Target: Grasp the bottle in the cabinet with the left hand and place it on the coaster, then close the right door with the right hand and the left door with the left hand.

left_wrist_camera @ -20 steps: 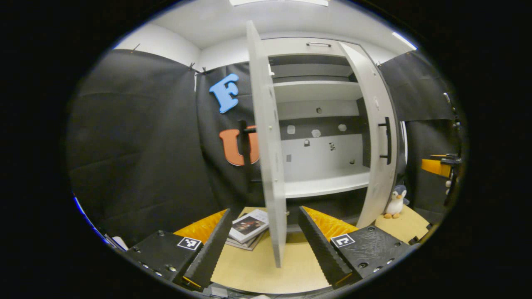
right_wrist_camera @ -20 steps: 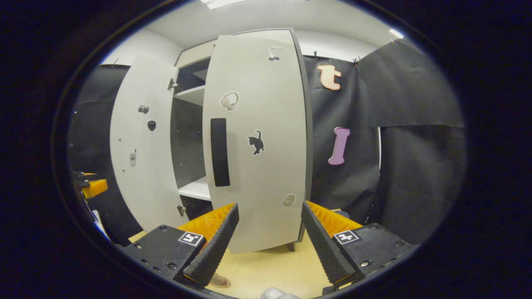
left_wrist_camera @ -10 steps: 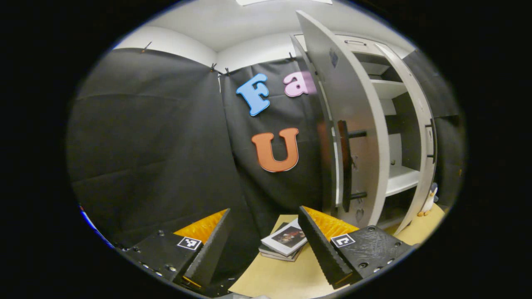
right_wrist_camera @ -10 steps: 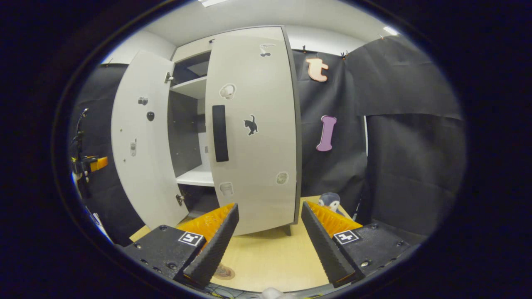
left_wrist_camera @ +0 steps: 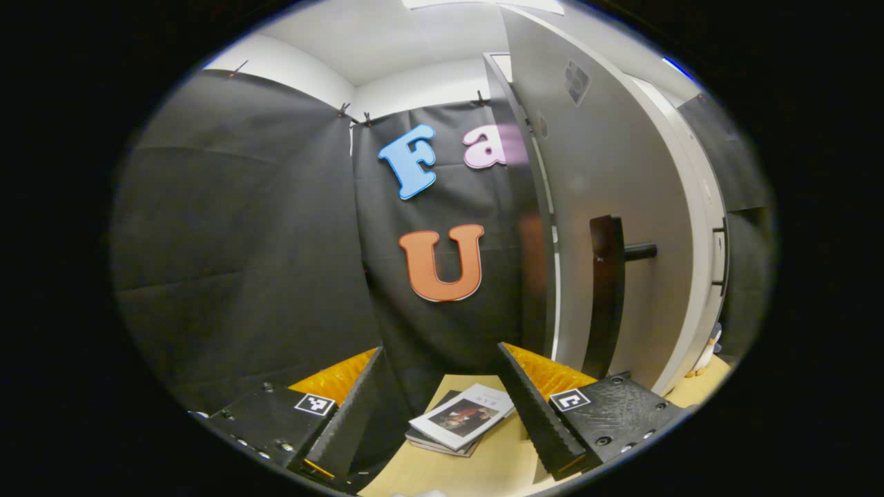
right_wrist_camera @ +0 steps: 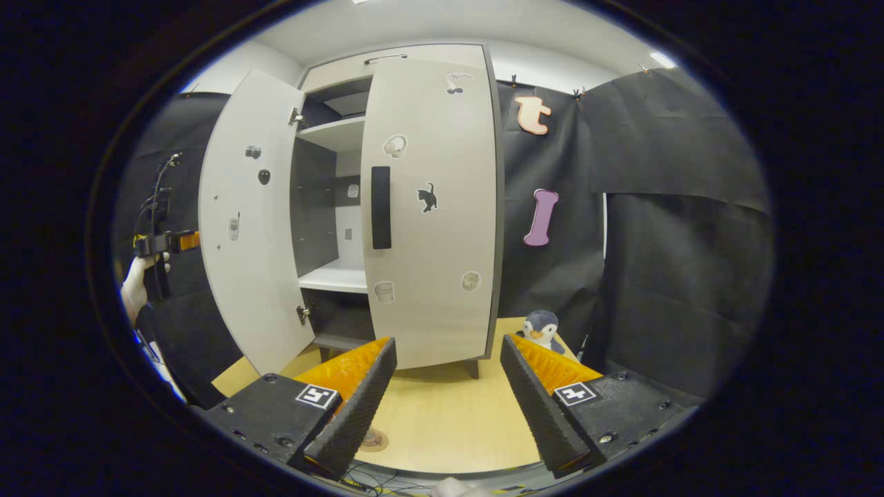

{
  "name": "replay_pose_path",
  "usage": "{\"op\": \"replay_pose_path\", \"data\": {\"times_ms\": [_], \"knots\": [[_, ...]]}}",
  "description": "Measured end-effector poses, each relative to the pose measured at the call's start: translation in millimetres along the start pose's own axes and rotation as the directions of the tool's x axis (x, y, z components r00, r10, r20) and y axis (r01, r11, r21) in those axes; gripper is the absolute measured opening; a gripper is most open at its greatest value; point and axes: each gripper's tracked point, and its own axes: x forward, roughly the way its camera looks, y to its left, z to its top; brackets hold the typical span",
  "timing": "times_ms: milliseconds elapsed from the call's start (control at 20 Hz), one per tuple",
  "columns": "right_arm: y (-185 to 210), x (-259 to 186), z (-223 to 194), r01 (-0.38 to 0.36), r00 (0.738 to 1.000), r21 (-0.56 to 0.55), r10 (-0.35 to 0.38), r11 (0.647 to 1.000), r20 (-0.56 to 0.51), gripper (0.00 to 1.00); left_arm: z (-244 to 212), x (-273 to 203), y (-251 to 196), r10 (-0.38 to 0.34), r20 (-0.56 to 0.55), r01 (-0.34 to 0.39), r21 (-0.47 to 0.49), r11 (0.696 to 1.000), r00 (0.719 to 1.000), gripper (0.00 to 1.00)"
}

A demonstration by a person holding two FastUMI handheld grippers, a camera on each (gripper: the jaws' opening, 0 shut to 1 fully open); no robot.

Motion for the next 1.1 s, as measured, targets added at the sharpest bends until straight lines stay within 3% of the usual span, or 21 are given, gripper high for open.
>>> {"op": "replay_pose_path", "data": {"times_ms": [200,300,350,450,550,750,800,1100], "knots": [[-12.7,-4.6,-1.4,0.008,1.000,0.023,-0.008,1.000,-0.001,0.96,4.5,-0.6,-7.3,0.008,0.022,-0.009,0.022,1.000,1.000,0.94],[-20.5,-6.4,-1.1,0.003,1.000,0.026,-0.003,1.000,-0.003,0.99,1.8,-1.7,-12.1,0.001,0.010,-0.001,-0.007,1.000,1.000,0.93],[-25.5,-6.9,0.3,0.000,1.000,0.026,0.000,1.000,-0.002,0.99,1.2,-2.3,-13.2,0.000,0.002,0.000,-0.021,1.000,1.000,0.87],[-36.8,-7.2,3.1,-0.008,1.000,0.032,0.008,0.999,0.004,0.99,-1.6,-1.2,-20.9,-0.006,-0.010,0.006,-0.044,0.999,1.000,0.94],[-50.3,-5.4,5.8,-0.016,1.000,0.035,0.016,0.999,0.001,0.96,0.2,-6.0,-17.7,0.037,-0.018,-0.038,-0.033,0.999,0.999,0.70],[-73.0,-4.6,13.3,-0.030,1.000,0.034,0.030,0.999,0.007,0.99,0.0,-11.4,-24.5,0.090,-0.029,-0.091,-0.029,0.995,0.995,0.78],[-76.4,-5.8,12.9,-0.039,0.999,0.034,0.039,0.999,0.007,0.99,0.2,-14.2,-30.1,0.092,-0.030,-0.093,-0.036,0.995,0.995,0.74],[-103.7,-8.8,18.7,-0.048,0.999,0.021,0.048,0.999,0.011,0.96,3.9,-21.4,-68.8,0.073,-0.021,-0.074,-0.023,0.997,0.997,0.78]]}}
